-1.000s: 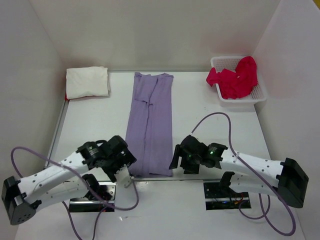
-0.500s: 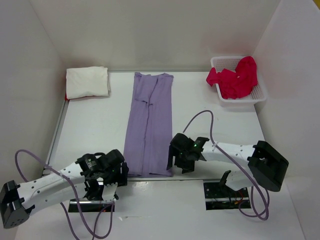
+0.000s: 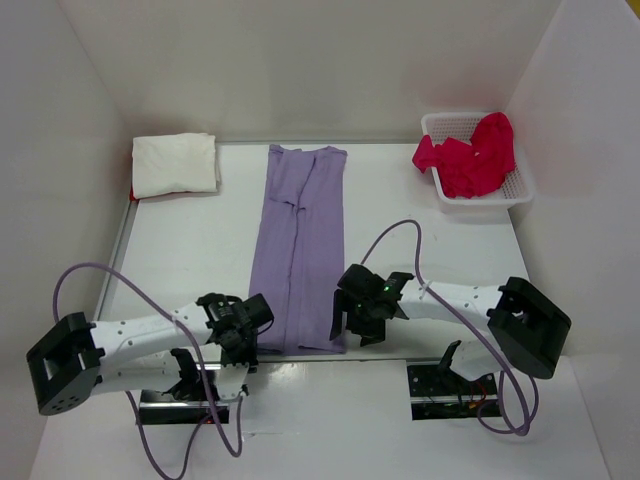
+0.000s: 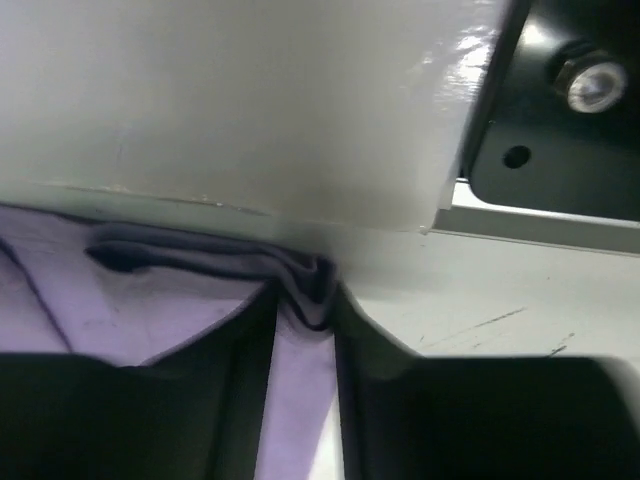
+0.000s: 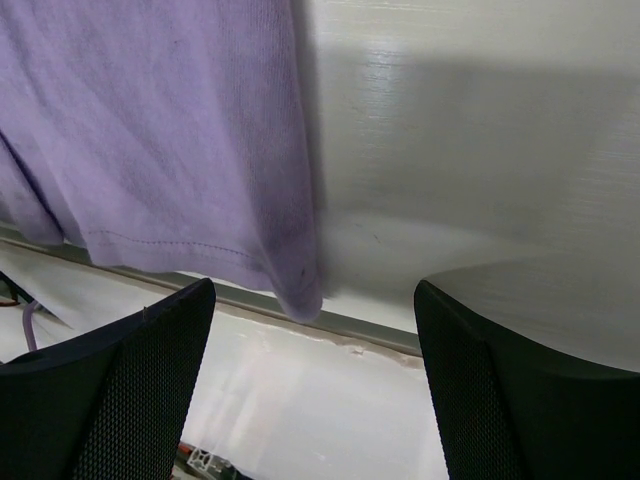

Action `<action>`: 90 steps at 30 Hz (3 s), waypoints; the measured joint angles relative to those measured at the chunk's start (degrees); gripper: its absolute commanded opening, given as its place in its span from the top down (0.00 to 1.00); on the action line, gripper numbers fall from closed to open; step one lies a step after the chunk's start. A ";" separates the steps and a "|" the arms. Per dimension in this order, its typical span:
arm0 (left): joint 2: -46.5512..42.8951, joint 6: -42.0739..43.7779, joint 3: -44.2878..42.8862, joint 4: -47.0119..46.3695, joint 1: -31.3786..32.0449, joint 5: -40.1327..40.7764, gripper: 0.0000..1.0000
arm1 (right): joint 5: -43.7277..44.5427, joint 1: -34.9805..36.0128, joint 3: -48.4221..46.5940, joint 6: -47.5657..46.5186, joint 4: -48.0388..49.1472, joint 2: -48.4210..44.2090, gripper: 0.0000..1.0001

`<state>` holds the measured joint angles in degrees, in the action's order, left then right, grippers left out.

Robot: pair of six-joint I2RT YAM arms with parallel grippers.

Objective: Fold and stack the t-shirts
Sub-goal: Grab the bottom of the folded rectangular tshirt with both arms, then fold the folded rectangular tshirt in 1/3 of the way

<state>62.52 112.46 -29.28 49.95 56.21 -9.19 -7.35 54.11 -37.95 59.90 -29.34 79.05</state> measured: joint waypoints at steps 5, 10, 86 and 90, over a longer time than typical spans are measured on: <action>4.13 0.26 -2.23 -0.31 0.13 -0.02 0.85 | -0.33 0.00 0.00 0.02 0.11 0.07 0.16; 3.93 0.22 -2.25 -1.16 0.15 0.00 1.00 | -1.68 0.00 0.09 -0.26 0.68 0.85 0.38; 37.92 -38.29 -22.03 -64.13 -38.14 3.43 0.49 | -13.60 -36.48 -60.94 -35.78 -7.63 38.77 0.91; 37.92 -42.01 -22.40 -66.51 -38.14 8.72 0.47 | -14.12 -32.22 -53.18 -35.50 -6.38 33.05 0.99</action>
<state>100.44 70.46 -51.68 -16.56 18.06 -0.47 -21.47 21.89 -91.13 24.40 -35.73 112.09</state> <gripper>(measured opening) 0.513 0.033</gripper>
